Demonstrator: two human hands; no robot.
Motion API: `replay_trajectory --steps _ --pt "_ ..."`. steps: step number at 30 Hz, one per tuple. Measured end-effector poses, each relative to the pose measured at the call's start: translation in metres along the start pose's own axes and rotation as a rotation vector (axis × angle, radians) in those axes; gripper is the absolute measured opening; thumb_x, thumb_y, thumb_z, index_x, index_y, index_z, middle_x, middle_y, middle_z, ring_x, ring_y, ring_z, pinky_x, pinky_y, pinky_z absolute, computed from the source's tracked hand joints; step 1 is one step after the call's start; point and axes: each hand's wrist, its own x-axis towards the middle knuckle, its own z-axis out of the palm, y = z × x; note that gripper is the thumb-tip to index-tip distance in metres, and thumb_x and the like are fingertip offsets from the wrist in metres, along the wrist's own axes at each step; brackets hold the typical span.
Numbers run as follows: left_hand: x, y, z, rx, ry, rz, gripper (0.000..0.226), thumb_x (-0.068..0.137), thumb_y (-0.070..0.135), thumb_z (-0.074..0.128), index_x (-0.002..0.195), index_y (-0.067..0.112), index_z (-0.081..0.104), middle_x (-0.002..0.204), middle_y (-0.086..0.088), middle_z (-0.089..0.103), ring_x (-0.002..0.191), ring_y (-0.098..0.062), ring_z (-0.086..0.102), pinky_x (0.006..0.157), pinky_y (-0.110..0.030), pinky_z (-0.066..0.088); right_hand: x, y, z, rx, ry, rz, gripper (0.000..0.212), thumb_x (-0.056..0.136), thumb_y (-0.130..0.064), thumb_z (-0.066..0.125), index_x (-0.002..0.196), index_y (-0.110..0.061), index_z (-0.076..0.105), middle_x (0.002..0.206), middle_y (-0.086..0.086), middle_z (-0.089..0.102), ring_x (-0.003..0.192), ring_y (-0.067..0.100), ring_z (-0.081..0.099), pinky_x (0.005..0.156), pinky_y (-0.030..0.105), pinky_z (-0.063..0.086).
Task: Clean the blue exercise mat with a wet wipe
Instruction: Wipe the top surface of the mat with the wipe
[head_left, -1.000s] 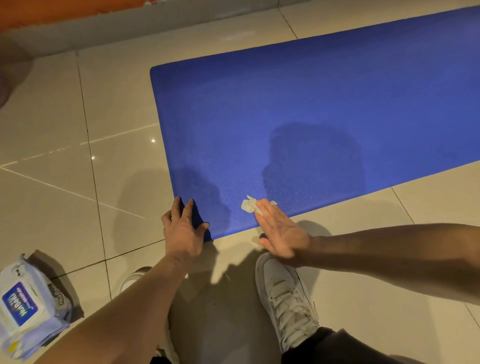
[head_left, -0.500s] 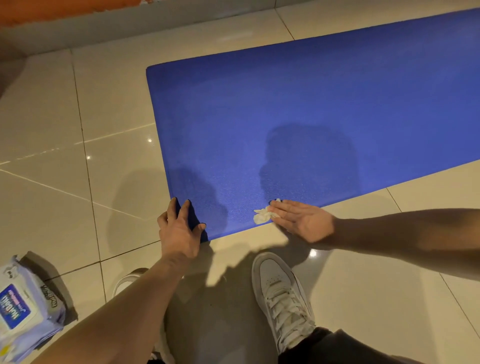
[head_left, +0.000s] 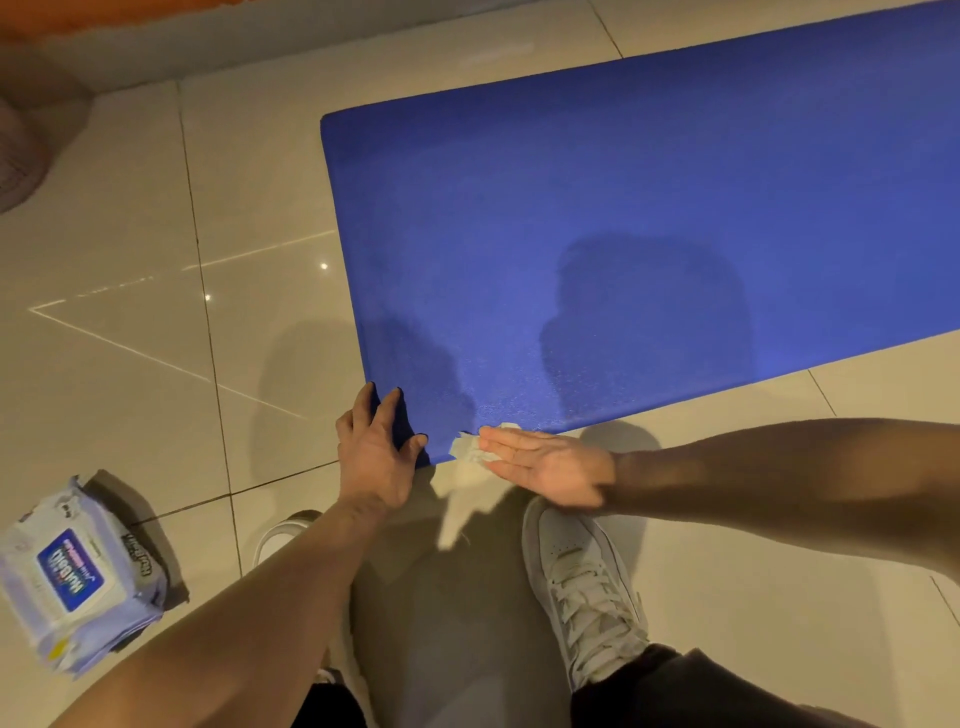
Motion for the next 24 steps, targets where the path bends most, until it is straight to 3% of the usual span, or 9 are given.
replay_trajectory --steps 2,4,6,8,10,13,18,22,24 --pt "-0.004 -0.003 -0.002 -0.003 0.006 -0.006 0.068 0.092 0.03 0.07 0.152 0.025 0.039 0.16 -0.004 0.024 0.137 -0.028 0.023 0.116 -0.039 0.028 0.01 -0.015 -0.015 -0.054 0.006 -0.052 0.068 0.097 0.006 0.038 0.16 -0.01 0.021 0.169 0.009 0.001 0.156 0.023 -0.008 0.127 0.038 0.004" --pt "-0.008 -0.007 -0.003 -0.003 0.015 -0.008 0.066 0.091 0.028 0.07 0.15 0.025 0.04 0.157 -0.005 0.03 0.133 -0.031 0.03 0.112 -0.04 0.033 0.02 -0.024 -0.02 -0.111 0.102 -0.121 0.065 0.091 0.005 0.052 0.153 -0.011 0.041 0.166 0.009 0.023 0.156 0.025 0.012 0.123 0.04 0.023" --pt "-0.011 -0.011 -0.003 -0.018 0.012 -0.025 0.066 0.091 0.027 0.071 0.15 0.023 0.042 0.152 -0.004 0.037 0.129 -0.03 0.038 0.11 -0.04 0.037 0.029 -0.022 -0.024 -0.138 0.188 -0.108 0.061 0.076 0.002 0.071 0.134 -0.016 0.064 0.146 0.005 0.057 0.142 0.026 0.039 0.103 0.035 0.044" --pt "-0.012 -0.018 -0.003 -0.077 -0.001 -0.054 0.066 0.089 0.024 0.071 0.149 0.022 0.042 0.144 -0.003 0.045 0.125 -0.028 0.046 0.109 -0.042 0.041 0.036 -0.019 -0.028 -0.141 0.298 -0.126 0.062 0.065 0.004 0.078 0.122 -0.017 0.07 0.12 0.0 0.069 0.118 0.024 0.047 0.085 0.033 0.051" --pt "-0.013 -0.025 -0.002 -0.165 -0.013 -0.076 0.064 0.089 0.02 0.069 0.147 0.023 0.043 0.136 -0.001 0.05 0.122 -0.026 0.053 0.106 -0.046 0.045 0.043 -0.019 -0.035 -0.085 0.305 -0.121 0.065 0.067 0.011 0.073 0.126 -0.014 0.067 0.113 0.001 0.065 0.106 0.025 0.048 0.075 0.033 0.049" --pt "-0.016 -0.024 -0.005 -0.258 -0.014 -0.101 0.056 0.09 0.012 0.066 0.142 0.023 0.048 0.127 0.001 0.051 0.115 -0.021 0.059 0.104 -0.044 0.047 0.048 -0.024 -0.033 -0.031 0.252 -0.022 0.072 0.07 0.018 0.064 0.134 -0.014 0.06 0.115 0.004 0.055 0.106 0.022 0.043 0.069 0.02 0.032" --pt "-0.017 -0.024 -0.006 -0.298 0.0 -0.162 0.039 0.091 0.009 0.06 0.125 0.027 0.06 0.119 0.004 0.059 0.101 -0.012 0.066 0.097 -0.038 0.053 0.065 -0.025 -0.014 0.045 0.249 -0.046 0.062 0.078 0.018 0.062 0.133 -0.011 0.059 0.109 0.005 0.047 0.103 0.026 0.047 0.074 0.039 0.052" --pt "-0.019 -0.021 -0.006 -0.367 0.034 -0.228 0.031 0.091 0.006 0.062 0.117 0.021 0.064 0.117 0.002 0.062 0.099 -0.014 0.066 0.094 -0.032 0.052 0.093 -0.031 -0.042 -0.002 0.309 -0.008 0.036 0.078 0.01 0.069 0.103 -0.016 0.07 0.096 0.006 0.052 0.087 0.026 0.053 0.073 0.037 0.05" --pt "-0.019 -0.023 -0.004 -0.392 0.031 -0.243 0.026 0.09 0.006 0.064 0.108 0.024 0.063 0.106 0.005 0.068 0.094 -0.013 0.067 0.087 -0.028 0.051 0.115 -0.025 -0.067 -0.019 0.381 0.055 0.029 0.089 -0.001 0.061 0.083 -0.029 0.056 0.096 0.005 0.048 0.084 0.027 0.049 0.074 0.038 0.044"
